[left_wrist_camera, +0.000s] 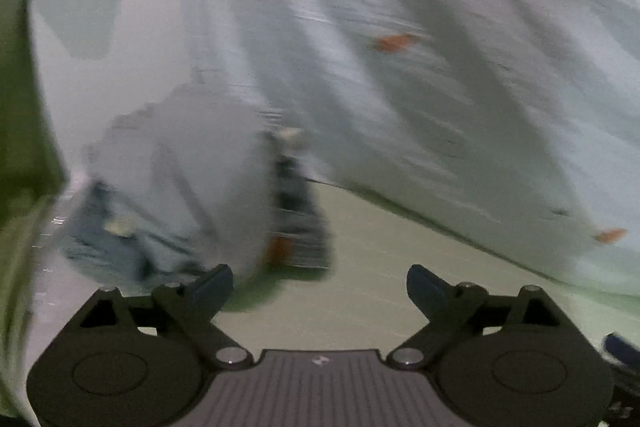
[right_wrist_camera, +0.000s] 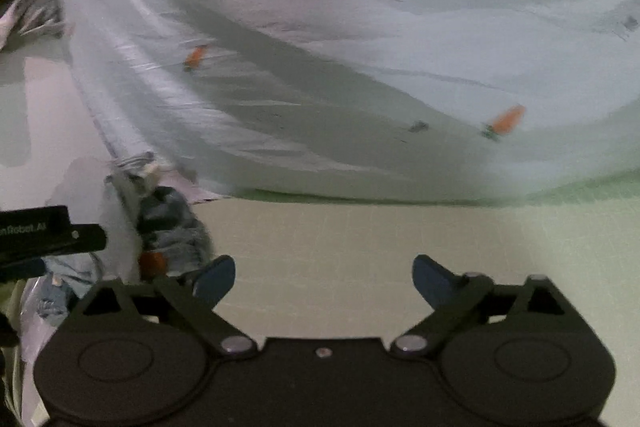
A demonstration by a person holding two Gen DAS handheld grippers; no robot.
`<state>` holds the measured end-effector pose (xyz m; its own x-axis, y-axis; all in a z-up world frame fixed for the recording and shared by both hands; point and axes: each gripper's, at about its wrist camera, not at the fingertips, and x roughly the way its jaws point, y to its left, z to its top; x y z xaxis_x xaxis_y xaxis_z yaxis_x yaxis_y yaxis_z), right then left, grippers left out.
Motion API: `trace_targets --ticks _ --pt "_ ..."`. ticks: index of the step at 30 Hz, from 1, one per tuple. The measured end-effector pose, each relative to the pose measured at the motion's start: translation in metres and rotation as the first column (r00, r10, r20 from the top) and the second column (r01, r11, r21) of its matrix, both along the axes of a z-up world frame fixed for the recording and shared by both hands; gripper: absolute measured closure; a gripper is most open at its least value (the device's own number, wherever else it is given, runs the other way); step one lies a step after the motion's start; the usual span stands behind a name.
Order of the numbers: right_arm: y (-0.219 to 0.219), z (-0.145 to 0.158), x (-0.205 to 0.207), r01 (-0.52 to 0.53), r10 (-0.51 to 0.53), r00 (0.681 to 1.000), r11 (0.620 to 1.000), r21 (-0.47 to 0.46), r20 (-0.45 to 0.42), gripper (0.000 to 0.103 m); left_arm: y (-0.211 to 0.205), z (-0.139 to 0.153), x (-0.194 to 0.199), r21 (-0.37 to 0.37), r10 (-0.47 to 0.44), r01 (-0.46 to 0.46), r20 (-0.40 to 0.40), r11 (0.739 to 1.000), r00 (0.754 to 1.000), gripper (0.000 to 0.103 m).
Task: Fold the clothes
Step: 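Lift the grey sweatpants off the pile and lay them on the open table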
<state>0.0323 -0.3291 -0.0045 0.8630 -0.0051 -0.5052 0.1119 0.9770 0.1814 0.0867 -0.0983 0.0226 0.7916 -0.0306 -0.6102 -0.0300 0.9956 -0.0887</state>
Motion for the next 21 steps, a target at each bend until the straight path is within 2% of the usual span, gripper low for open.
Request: trace_targets --ticks 1,5,8,11,15,19,21 --pt "0.011 -0.001 0.008 -0.031 0.031 0.999 0.999 -0.009 0.006 0.000 0.015 -0.001 0.003 0.008 0.026 -0.026 -0.001 1.000 1.000 0.004" --pt "0.065 -0.005 0.051 -0.184 0.183 0.982 0.982 0.042 0.042 0.000 0.075 -0.007 0.021 0.018 0.113 -0.113 -0.016 0.993 0.993 0.003" --pt "0.108 -0.004 0.080 -0.211 0.209 0.976 0.977 0.023 0.065 0.000 0.117 -0.013 0.039 0.027 0.164 -0.163 -0.037 0.986 0.986 0.003" --pt "0.148 -0.004 0.109 -0.259 0.259 0.965 0.966 -0.005 0.031 0.000 0.152 -0.018 0.059 0.022 0.219 -0.218 -0.064 0.976 0.974 0.003" --pt "0.188 -0.004 0.145 -0.294 0.295 0.955 0.955 -0.044 0.015 0.001 0.184 -0.027 0.086 -0.002 0.240 -0.241 -0.080 0.971 0.967 0.003" --pt "0.219 -0.006 0.182 -0.340 0.340 0.940 0.939 -0.048 0.008 0.014 0.200 -0.033 0.106 -0.018 0.264 -0.267 -0.094 0.964 0.960 0.003" --pt "0.231 -0.007 0.203 -0.356 0.356 0.934 0.933 -0.050 -0.007 0.017 0.206 -0.035 0.113 -0.030 0.276 -0.280 -0.101 0.959 0.956 0.003"
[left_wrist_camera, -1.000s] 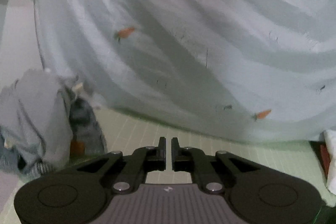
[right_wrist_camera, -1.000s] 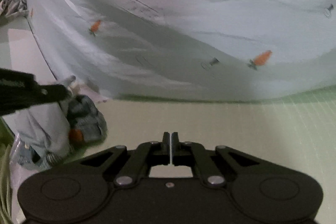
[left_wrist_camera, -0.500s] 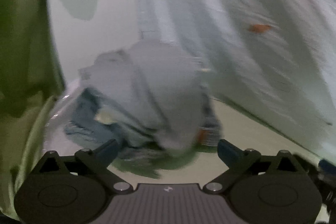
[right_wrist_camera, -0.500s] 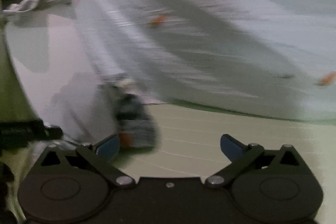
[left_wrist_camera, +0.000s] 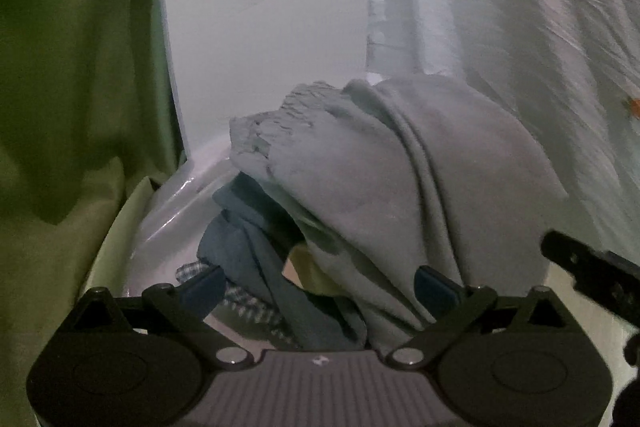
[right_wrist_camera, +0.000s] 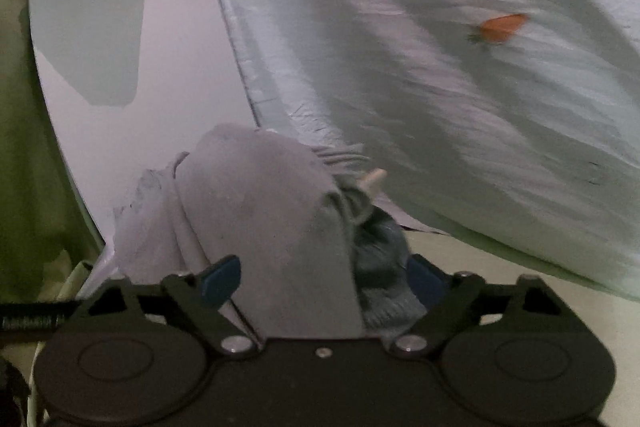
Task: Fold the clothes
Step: 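Lift the grey sweatpants off the pile and lay them on the open table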
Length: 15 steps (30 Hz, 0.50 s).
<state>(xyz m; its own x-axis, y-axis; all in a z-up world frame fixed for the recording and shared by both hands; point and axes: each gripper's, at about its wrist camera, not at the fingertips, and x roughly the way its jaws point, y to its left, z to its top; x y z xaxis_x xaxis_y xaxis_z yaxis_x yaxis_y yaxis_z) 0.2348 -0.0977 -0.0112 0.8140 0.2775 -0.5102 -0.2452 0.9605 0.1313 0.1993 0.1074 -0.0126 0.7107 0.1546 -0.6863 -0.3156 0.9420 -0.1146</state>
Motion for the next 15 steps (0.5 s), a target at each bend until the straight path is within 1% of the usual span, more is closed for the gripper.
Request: trace_targets --ticks 4,5,6,7,8,9,10,12,15 --pt "0.020 -0.010 0.036 -0.028 0.026 0.999 0.998 -0.051 -0.043 0.018 0.009 -0.005 0.010 -0.007 0.017 -0.017 -0.006 1.000 1.000 0.003" --pt "0.022 -0.014 0.042 -0.033 0.029 0.998 0.998 -0.059 -0.055 0.022 0.010 -0.006 0.010 -0.009 0.022 -0.022 -0.011 1.000 1.000 0.003" --pt "0.022 -0.017 0.045 -0.044 0.040 0.997 0.998 -0.053 -0.072 0.041 0.010 -0.007 0.010 -0.014 0.029 -0.029 -0.018 0.999 0.999 0.003" --pt "0.022 -0.021 0.048 -0.058 0.054 0.995 0.997 -0.044 -0.090 0.072 0.010 -0.008 0.009 -0.018 0.033 -0.034 -0.023 0.999 0.999 0.003" --pt "0.019 -0.023 0.046 -0.064 0.062 0.994 0.998 -0.024 -0.088 0.085 0.009 -0.008 0.007 -0.022 0.033 -0.034 -0.026 0.999 0.999 0.003" --pt "0.015 -0.024 0.042 -0.069 0.069 0.994 0.998 -0.001 -0.083 0.091 0.009 -0.008 0.006 -0.022 0.031 -0.031 -0.027 0.999 0.999 0.003" --pt "0.011 -0.024 0.038 -0.074 0.075 0.994 0.997 0.022 -0.077 0.093 0.008 -0.008 0.004 -0.017 0.028 -0.029 -0.025 0.999 0.999 0.003" --pt "0.005 -0.017 0.020 -0.087 0.088 0.996 0.996 0.021 -0.023 0.095 0.005 -0.005 -0.001 -0.002 0.028 -0.028 -0.019 1.000 0.999 0.003" --pt "-0.011 0.000 -0.012 -0.086 0.083 0.995 0.995 0.054 0.053 0.098 -0.004 0.004 -0.014 0.004 0.024 -0.024 0.003 1.000 1.000 0.003"
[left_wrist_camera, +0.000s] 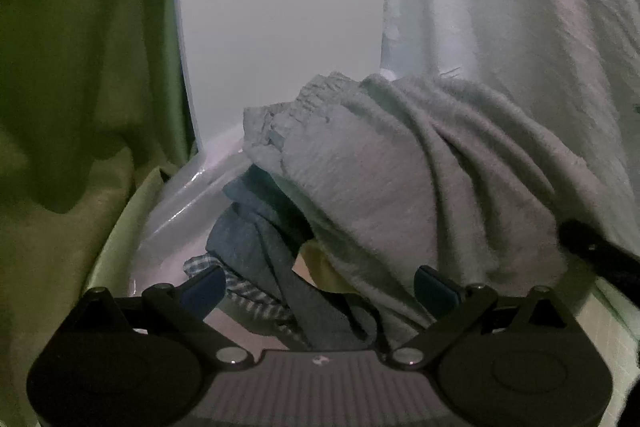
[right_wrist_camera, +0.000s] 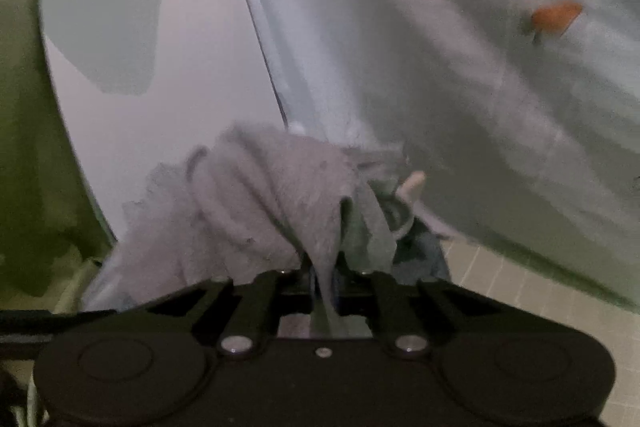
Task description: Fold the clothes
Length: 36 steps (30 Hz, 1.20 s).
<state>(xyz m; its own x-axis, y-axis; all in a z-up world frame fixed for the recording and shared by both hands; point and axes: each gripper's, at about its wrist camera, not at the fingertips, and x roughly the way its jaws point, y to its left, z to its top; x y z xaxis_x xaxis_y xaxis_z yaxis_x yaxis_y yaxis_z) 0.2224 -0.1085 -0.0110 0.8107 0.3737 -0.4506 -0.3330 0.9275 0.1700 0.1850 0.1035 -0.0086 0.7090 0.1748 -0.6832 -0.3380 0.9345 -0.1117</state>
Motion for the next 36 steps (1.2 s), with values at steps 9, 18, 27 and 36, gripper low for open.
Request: trace_targets --ticks 9,18,27,36 --pt "-0.120 0.086 -0.147 0.153 -0.202 0.943 0.969 0.195 0.265 0.099 -0.051 0.026 -0.060 0.021 -0.032 0.030 0.086 0.999 0.996 0.003" --pt "-0.316 0.026 -0.211 0.570 -0.575 0.817 0.788 -0.233 0.053 0.044 -0.158 0.002 -0.110 -0.027 -0.157 0.157 0.002 0.987 0.988 0.003" --pt "-0.414 -0.065 -0.330 0.690 -0.709 0.656 0.703 -0.174 -0.259 0.028 -0.276 -0.061 -0.165 -0.043 -0.430 0.432 -0.216 0.901 0.876 0.003" --pt "-0.435 -0.093 -0.353 0.639 -0.664 0.650 0.741 -0.205 -0.370 0.023 -0.332 -0.091 -0.191 -0.140 -0.547 0.529 -0.267 0.837 0.794 0.014"
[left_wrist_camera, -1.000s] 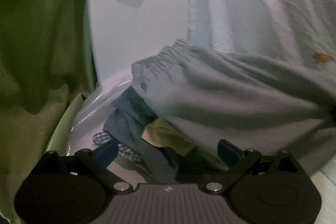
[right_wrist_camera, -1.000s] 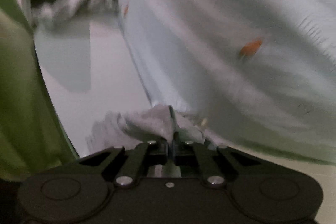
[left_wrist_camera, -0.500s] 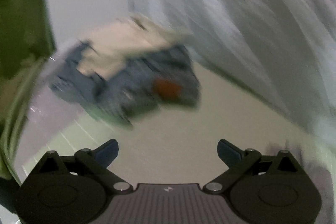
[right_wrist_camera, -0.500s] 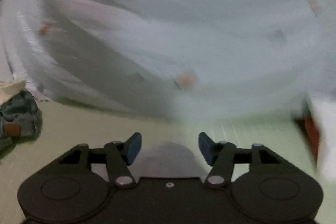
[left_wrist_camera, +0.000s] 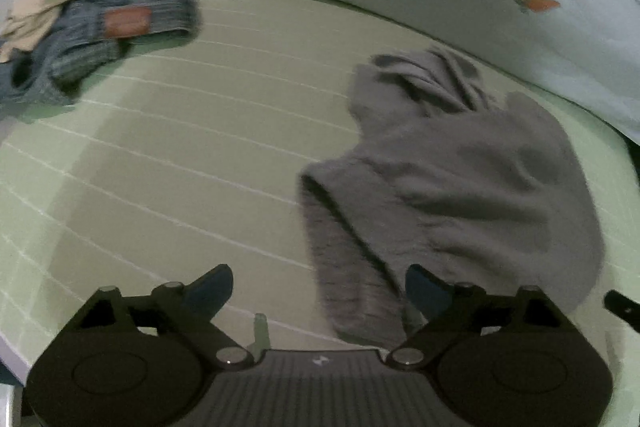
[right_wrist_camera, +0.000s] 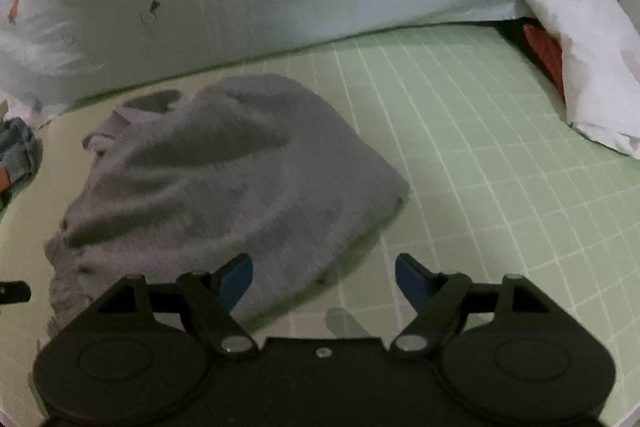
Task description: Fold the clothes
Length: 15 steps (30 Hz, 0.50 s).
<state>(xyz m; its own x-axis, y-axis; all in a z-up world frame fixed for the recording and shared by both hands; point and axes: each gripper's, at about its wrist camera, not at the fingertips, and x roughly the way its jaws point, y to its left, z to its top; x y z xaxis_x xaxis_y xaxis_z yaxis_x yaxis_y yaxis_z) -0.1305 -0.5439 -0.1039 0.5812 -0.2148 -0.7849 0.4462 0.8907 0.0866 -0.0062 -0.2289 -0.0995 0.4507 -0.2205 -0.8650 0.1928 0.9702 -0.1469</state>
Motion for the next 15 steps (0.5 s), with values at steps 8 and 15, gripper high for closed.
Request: trace_targets --ticks 8,15 --pt "-0.016 -0.010 -0.026 0.026 -0.028 0.997 0.999 -0.018 -0.068 0.023 -0.047 -0.013 -0.003 -0.048 -0.092 0.090 -0.040 0.995 0.995 0.052" --pt "-0.024 -0.012 -0.035 0.076 -0.077 0.995 0.997 -0.012 -0.066 0.023 -0.054 -0.007 -0.001 -0.045 -0.102 0.101 -0.022 0.994 0.995 0.098"
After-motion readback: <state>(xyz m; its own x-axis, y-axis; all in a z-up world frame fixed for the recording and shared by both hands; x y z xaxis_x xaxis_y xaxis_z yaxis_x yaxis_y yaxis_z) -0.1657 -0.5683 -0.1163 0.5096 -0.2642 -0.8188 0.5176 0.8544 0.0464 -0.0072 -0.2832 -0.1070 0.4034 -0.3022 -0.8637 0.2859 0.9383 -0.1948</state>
